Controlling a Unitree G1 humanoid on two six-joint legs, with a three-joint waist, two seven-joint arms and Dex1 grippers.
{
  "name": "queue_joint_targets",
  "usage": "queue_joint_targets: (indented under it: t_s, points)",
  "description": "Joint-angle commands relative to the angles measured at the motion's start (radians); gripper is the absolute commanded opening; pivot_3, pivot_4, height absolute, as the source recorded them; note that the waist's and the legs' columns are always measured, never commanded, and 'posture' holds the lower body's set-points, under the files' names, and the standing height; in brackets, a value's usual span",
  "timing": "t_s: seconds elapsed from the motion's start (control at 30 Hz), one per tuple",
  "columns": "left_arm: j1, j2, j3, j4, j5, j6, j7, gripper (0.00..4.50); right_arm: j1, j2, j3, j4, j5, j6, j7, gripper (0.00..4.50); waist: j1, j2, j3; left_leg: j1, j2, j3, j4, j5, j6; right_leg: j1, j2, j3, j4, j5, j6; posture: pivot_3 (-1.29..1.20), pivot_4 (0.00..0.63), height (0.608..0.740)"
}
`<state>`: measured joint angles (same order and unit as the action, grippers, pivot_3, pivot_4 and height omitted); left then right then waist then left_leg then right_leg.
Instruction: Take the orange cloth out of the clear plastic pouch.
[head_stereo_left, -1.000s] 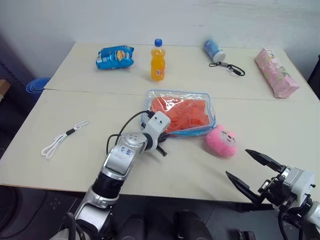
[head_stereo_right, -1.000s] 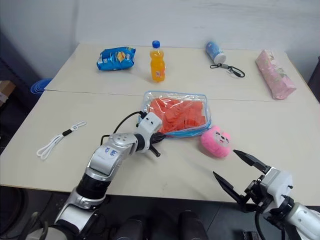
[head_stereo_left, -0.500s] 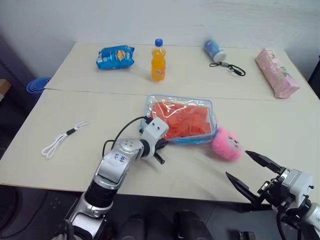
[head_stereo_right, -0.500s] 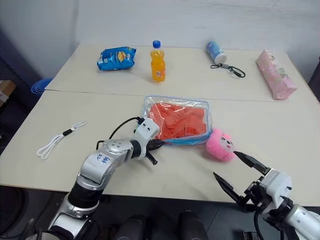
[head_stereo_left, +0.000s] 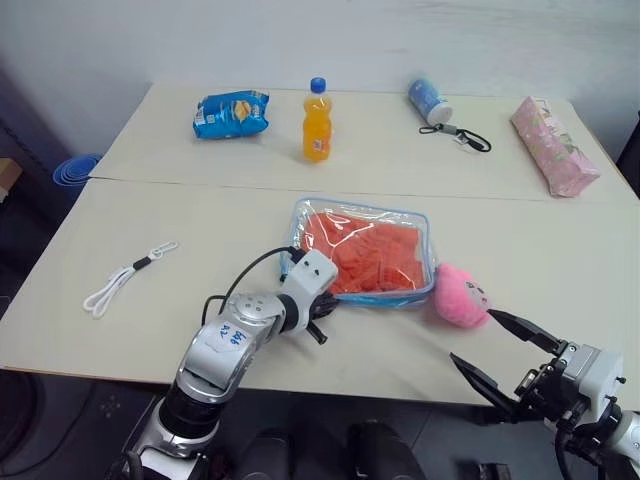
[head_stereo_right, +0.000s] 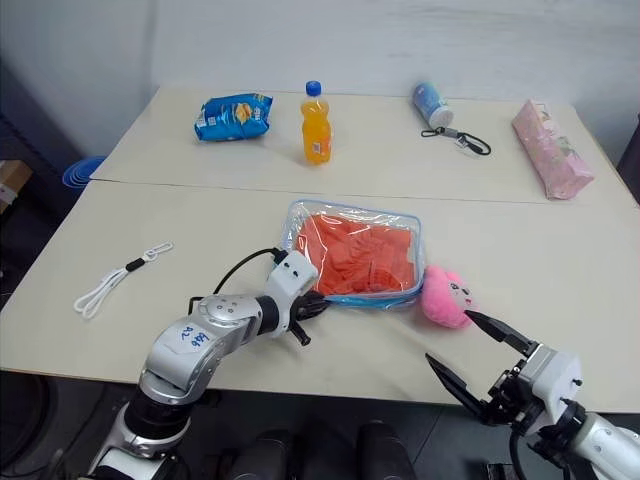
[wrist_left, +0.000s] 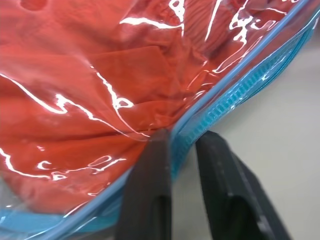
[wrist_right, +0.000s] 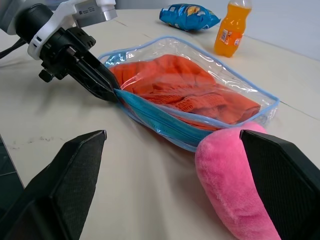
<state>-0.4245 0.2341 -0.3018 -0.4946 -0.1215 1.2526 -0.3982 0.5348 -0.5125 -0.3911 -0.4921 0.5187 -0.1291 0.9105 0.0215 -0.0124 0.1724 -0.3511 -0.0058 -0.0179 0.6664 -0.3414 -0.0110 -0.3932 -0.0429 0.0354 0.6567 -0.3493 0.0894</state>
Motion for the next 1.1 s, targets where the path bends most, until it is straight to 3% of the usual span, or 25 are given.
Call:
queue_joint_targets:
  t_s: [0.03, 0.13, 0.23, 0.3, 0.4, 0.5, 0.6, 0.63, 0.83, 0.93, 1.1]
  points:
    - [-0.01, 0.006, 0.044, -0.017, -0.058, -0.022, -0.038, 2.2, -0.004, -0.005, -0.013, 0.004, 0.018, -0.013, 0.007, 4.5, 0.0, 0.0, 0.0, 0.0, 0.0, 0.0, 0.0, 0.0, 0.0, 0.0, 0.0, 0.0, 0.0, 0.0, 0.0, 0.0, 0.15, 0.74]
    - [-0.03, 0.06, 0.122, 0.0, -0.136, -0.095, -0.14, 3.1, -0.001, -0.014, -0.031, 0.006, 0.028, -0.007, 0.012, 4.5, -0.001, 0.0, 0.0, 0.0, 0.0, 0.0, 0.0, 0.0, 0.0, 0.0, 0.0, 0.0, 0.0, 0.0, 0.0, 0.0, 0.15, 0.74]
    - [-0.068, 0.13, 0.218, 0.036, -0.241, -0.151, -0.274, 3.1, 0.0, -0.032, -0.052, -0.003, 0.06, 0.039, 0.003, 4.5, -0.004, 0.001, 0.001, 0.0, 0.0, 0.0, 0.0, 0.0, -0.001, 0.0, 0.0, 0.0, 0.0, 0.0, -0.001, 0.0, 0.15, 0.74]
    - [-0.074, 0.237, 0.231, 0.057, -0.307, -0.208, -0.432, 3.1, -0.004, -0.063, -0.061, -0.016, 0.111, 0.115, -0.011, 4.5, -0.009, 0.001, 0.001, 0.0, 0.0, 0.0, 0.0, 0.0, -0.001, 0.0, 0.0, -0.001, 0.0, -0.001, -0.001, 0.0, 0.15, 0.74]
    - [-0.052, 0.395, 0.249, 0.151, -0.319, -0.458, -0.671, 3.1, -0.055, -0.116, -0.066, -0.015, 0.114, 0.194, -0.047, 4.5, -0.022, 0.003, 0.001, 0.0, 0.0, 0.0, -0.001, 0.0, -0.001, -0.001, 0.0, -0.001, 0.0, -0.001, -0.002, 0.0, 0.15, 0.74]
    - [-0.038, 0.427, 0.315, 0.318, -0.322, -0.747, -0.821, 3.46, -0.131, -0.167, -0.028, 0.015, 0.045, 0.258, -0.089, 4.5, -0.024, 0.003, 0.001, 0.0, 0.0, 0.0, -0.002, 0.001, -0.001, 0.0, 0.0, -0.001, -0.002, -0.001, -0.003, 0.0, 0.15, 0.74]
    - [-0.031, 0.425, 0.357, 0.456, -0.336, -0.967, -0.95, 4.29, -0.255, -0.193, 0.019, 0.082, -0.025, 0.319, -0.156, 4.5, -0.025, 0.003, 0.001, 0.0, 0.0, -0.001, -0.002, 0.001, -0.001, -0.001, 0.0, -0.002, -0.002, -0.001, -0.003, 0.0, 0.15, 0.74]
    - [-0.03, 0.437, 0.357, 0.483, -0.339, -0.979, -0.975, 4.48, -0.296, -0.207, 0.04, 0.114, -0.037, 0.336, -0.147, 4.5, -0.024, 0.003, 0.001, 0.0, 0.0, 0.0, -0.002, 0.001, -0.001, -0.001, 0.0, -0.002, -0.002, -0.001, -0.003, 0.0, 0.15, 0.74]
    - [-0.022, 0.463, 0.351, 0.482, -0.405, -0.898, -1.017, 4.48, -0.451, -0.302, 0.165, 0.287, -0.099, 0.44, -0.06, 4.5, -0.021, 0.003, 0.002, -0.003, 0.0, -0.001, -0.001, -0.001, 0.003, -0.003, -0.002, -0.003, -0.003, -0.001, -0.002, 0.0, 0.15, 0.74]
    - [0.015, 0.46, 0.353, 0.457, -0.404, -0.909, -1.004, 4.5, -0.479, -0.315, 0.166, 0.342, -0.103, 0.417, -0.012, 3.93, -0.024, 0.003, 0.002, -0.003, 0.0, 0.0, -0.001, -0.002, 0.005, -0.003, -0.002, -0.002, -0.003, -0.001, -0.002, 0.0, 0.15, 0.74]
    - [0.084, 0.467, 0.371, 0.426, -0.414, -0.895, -0.976, 4.5, -0.442, -0.338, 0.097, 0.345, -0.065, 0.344, 0.097, 2.24, -0.021, 0.003, 0.002, -0.003, 0.0, -0.001, -0.001, -0.002, 0.005, -0.003, -0.002, -0.003, -0.003, -0.001, -0.002, 0.0, 0.15, 0.74]
